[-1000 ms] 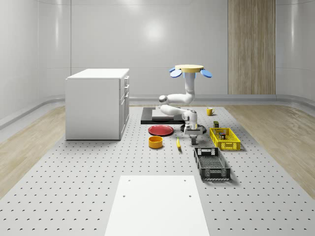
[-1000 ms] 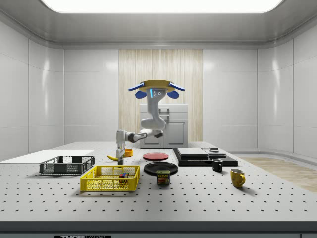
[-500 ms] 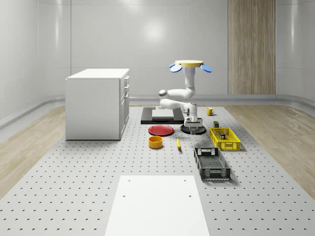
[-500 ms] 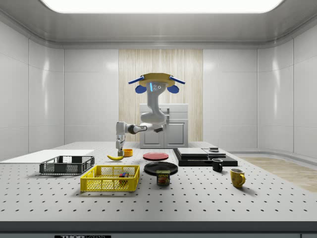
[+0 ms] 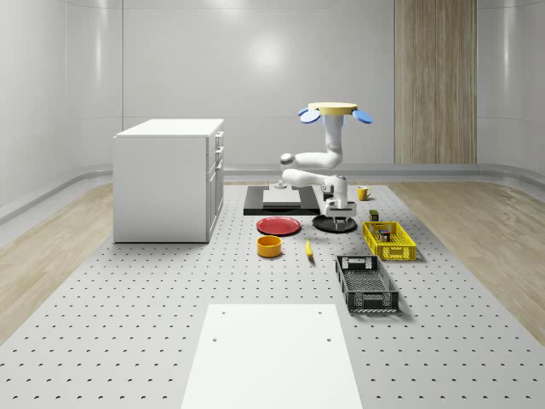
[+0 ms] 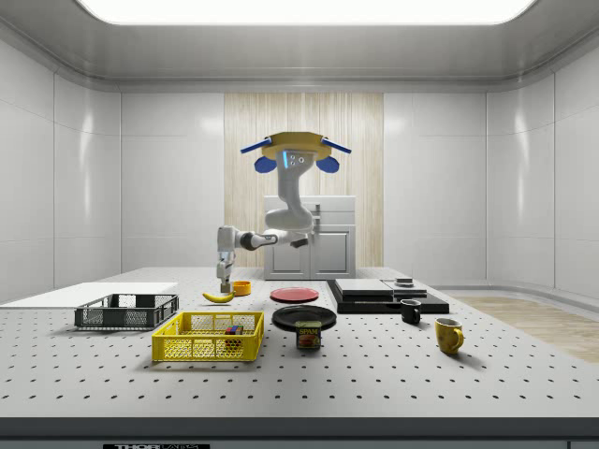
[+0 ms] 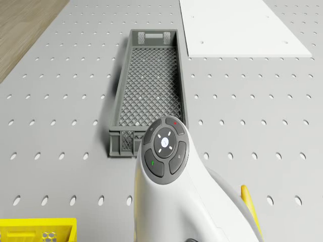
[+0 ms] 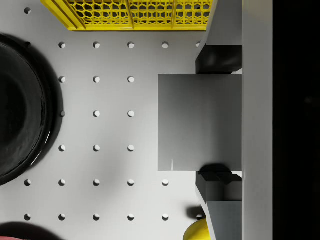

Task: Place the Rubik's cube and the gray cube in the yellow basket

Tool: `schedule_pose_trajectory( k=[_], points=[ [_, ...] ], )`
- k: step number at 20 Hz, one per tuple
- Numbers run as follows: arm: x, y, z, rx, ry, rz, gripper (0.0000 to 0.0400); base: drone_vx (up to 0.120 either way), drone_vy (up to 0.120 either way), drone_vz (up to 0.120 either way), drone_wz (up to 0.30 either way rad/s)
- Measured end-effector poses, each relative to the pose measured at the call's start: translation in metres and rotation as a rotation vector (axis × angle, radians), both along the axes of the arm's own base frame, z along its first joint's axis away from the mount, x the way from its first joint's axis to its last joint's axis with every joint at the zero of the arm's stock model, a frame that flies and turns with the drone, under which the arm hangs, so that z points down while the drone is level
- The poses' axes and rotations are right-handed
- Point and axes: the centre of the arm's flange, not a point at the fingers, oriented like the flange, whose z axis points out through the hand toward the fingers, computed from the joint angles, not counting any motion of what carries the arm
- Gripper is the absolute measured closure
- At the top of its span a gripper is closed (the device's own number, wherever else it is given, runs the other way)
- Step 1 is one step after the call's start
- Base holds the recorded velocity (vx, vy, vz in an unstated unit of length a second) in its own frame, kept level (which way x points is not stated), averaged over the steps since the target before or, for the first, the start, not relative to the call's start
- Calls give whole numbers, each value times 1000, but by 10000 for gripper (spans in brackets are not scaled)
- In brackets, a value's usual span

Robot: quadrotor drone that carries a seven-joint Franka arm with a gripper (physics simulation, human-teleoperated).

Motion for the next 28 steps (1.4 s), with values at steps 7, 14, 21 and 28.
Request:
schedule_pose_trajectory(
  k=[7,14,21,28],
  points=[
    [0,0,0,0,0,0,150,0,120,0,0],
    [0,0,0,0,0,0,150,0,120,0,0],
    [0,0,0,0,0,0,150,0,120,0,0],
    [0,0,0,0,0,0,150,0,120,0,0]
  ],
)
